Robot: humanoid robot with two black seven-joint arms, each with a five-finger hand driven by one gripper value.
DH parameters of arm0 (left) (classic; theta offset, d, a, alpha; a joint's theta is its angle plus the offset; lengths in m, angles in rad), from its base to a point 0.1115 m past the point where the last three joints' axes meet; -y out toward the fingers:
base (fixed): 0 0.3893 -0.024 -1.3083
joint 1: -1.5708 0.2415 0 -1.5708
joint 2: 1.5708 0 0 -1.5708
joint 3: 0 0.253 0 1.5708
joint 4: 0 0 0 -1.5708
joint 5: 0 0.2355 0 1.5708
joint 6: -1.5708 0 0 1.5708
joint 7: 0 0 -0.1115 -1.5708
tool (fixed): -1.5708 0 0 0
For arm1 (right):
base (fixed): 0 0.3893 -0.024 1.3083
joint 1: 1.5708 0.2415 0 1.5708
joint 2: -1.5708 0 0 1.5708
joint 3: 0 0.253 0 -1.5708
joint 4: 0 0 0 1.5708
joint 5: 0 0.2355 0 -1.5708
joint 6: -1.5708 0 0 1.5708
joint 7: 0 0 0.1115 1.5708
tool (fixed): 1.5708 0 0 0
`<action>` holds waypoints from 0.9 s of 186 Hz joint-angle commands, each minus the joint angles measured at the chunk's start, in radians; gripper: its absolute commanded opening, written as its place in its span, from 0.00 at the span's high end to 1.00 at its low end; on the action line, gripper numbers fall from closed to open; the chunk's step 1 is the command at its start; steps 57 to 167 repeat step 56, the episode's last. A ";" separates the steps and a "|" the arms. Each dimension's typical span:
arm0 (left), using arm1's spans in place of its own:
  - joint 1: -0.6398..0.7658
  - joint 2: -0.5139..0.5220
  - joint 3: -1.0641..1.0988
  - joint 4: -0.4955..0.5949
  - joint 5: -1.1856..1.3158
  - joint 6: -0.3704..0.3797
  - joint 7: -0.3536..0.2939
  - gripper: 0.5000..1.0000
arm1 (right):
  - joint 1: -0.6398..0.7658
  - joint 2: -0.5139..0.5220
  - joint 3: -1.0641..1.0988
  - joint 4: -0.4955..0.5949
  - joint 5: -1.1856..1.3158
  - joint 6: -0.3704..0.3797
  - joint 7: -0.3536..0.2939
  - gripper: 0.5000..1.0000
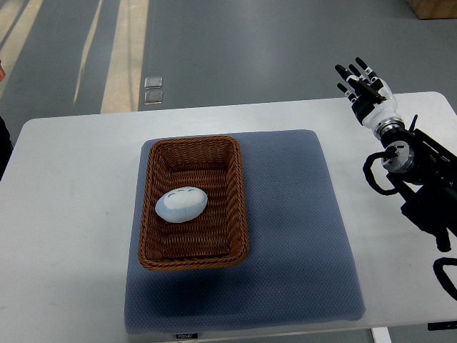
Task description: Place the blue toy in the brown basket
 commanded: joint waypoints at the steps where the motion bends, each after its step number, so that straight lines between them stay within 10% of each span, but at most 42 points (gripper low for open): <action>1: 0.000 0.000 0.000 0.000 0.000 0.000 0.000 0.00 | -0.001 0.004 -0.002 0.004 0.001 0.007 0.000 0.19; 167: 0.000 0.000 0.000 0.000 -0.001 0.000 0.000 0.00 | -0.004 0.088 -0.030 0.002 -0.019 0.018 0.000 0.19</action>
